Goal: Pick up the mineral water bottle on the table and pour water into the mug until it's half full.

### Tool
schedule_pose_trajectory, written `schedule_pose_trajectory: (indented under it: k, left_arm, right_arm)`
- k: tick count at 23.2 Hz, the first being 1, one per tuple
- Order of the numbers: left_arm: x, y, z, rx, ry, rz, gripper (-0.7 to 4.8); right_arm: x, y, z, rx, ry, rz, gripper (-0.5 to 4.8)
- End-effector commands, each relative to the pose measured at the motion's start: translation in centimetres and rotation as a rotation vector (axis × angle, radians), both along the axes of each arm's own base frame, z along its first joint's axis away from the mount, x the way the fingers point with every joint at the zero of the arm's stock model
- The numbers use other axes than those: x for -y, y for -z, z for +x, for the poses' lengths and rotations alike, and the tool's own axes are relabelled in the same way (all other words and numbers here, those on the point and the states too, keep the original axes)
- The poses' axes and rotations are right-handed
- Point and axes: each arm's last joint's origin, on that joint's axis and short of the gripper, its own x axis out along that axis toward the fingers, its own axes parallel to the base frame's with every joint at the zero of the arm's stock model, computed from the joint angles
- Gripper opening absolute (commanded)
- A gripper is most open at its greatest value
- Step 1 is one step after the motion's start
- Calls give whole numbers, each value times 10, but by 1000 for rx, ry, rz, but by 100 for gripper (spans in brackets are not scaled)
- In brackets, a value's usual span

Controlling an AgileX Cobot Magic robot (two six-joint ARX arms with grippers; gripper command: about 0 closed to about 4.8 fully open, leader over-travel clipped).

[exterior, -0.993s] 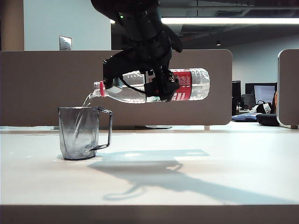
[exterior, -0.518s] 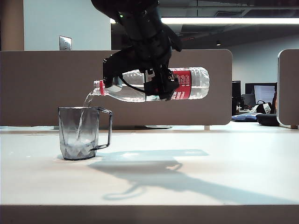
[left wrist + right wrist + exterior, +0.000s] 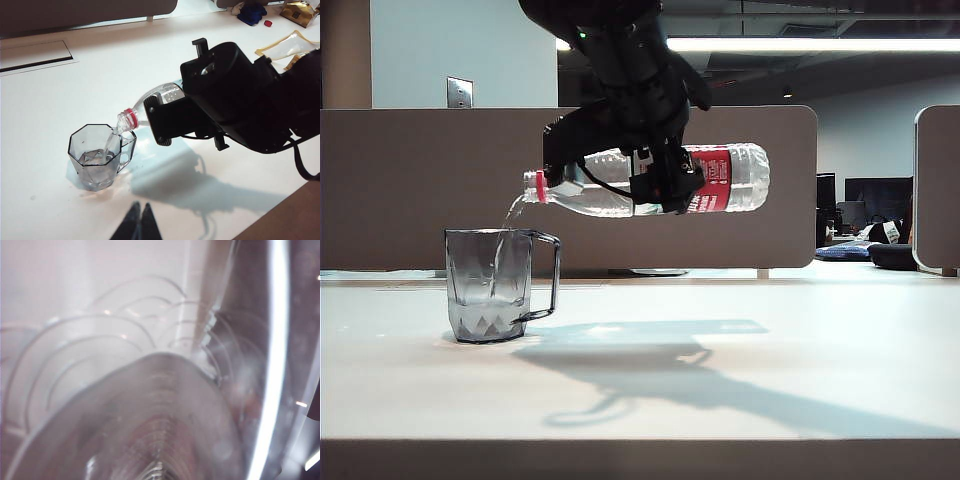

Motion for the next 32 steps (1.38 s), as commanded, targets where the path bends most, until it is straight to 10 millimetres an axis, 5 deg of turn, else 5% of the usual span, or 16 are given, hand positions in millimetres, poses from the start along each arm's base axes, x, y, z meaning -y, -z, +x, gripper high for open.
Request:
schedule_pose_trajectory:
  k: [1, 4, 11, 16, 23, 28, 32]
  left_arm:
    - [0, -2, -1, 12, 5, -7, -5]
    - [0, -2, -1, 12, 5, -7, -5]
    - [0, -2, -1, 14, 6, -6, -5]
    - [0, -3, -1, 20, 6, -8, -5]
    - [0, 0, -2, -6, 6, 1, -5]
    - [0, 0, -2, -13, 6, 3, -5]
    - [0, 1, -2, -17, 5, 5, -5]
  right_arm:
    - [-3, -11, 1, 52, 12, 106, 272]
    - [-4, -11, 1, 50, 22, 218, 271]
    - [2, -16, 6, 33, 218, 769, 268]
    - [31, -31, 24, 44, 444, 1153, 268]
    - [74, -54, 42, 106, 584, 1352, 228]
    - [82, -73, 28, 194, 496, 1492, 204]
    - [97, -56, 4, 270, 413, 1605, 201]
